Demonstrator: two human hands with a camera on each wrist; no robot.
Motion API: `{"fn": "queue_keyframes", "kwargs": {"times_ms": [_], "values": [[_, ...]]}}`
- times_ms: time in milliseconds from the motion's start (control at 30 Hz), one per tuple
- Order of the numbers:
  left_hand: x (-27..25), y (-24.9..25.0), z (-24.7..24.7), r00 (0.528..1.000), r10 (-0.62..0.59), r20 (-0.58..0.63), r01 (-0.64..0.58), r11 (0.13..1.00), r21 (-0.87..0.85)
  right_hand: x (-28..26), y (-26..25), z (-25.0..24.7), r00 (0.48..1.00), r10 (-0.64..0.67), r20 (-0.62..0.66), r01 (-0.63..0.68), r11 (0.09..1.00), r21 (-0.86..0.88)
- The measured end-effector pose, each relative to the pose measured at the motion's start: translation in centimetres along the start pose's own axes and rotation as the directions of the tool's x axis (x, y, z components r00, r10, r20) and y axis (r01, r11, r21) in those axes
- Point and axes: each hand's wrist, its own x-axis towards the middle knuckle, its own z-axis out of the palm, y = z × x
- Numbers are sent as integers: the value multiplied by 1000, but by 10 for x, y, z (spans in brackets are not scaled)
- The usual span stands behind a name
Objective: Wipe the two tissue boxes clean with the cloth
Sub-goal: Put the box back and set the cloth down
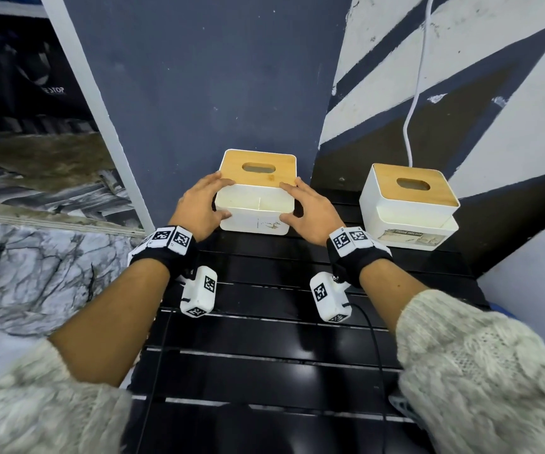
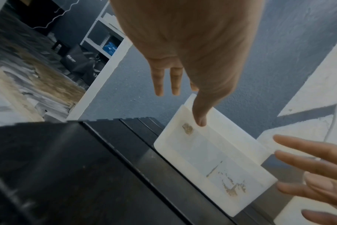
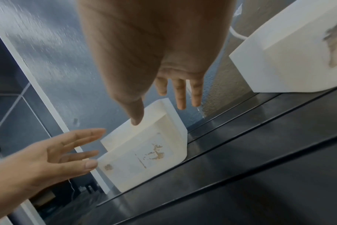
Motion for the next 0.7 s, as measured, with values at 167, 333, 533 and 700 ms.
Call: {"fn": "queue_keyframes", "kwargs": {"times_ms": [167, 333, 533, 700], "values": [[-38, 8, -10, 997, 39, -74, -43, 998, -55, -59, 4, -27, 1000, 27, 14, -28, 993, 112], [-101, 10, -15, 988, 26, 153, -28, 1000, 11, -147, 31, -55, 993, 104, 49, -107, 991, 81], [-170, 15, -5, 970, -28, 242, 45, 997, -63, -247, 59, -56, 988, 102, 114, -102, 995, -8], [-220, 25, 18, 954, -85, 286, 95, 995, -21, -310, 73, -36, 958, 194, 210, -155, 970, -190]]}}
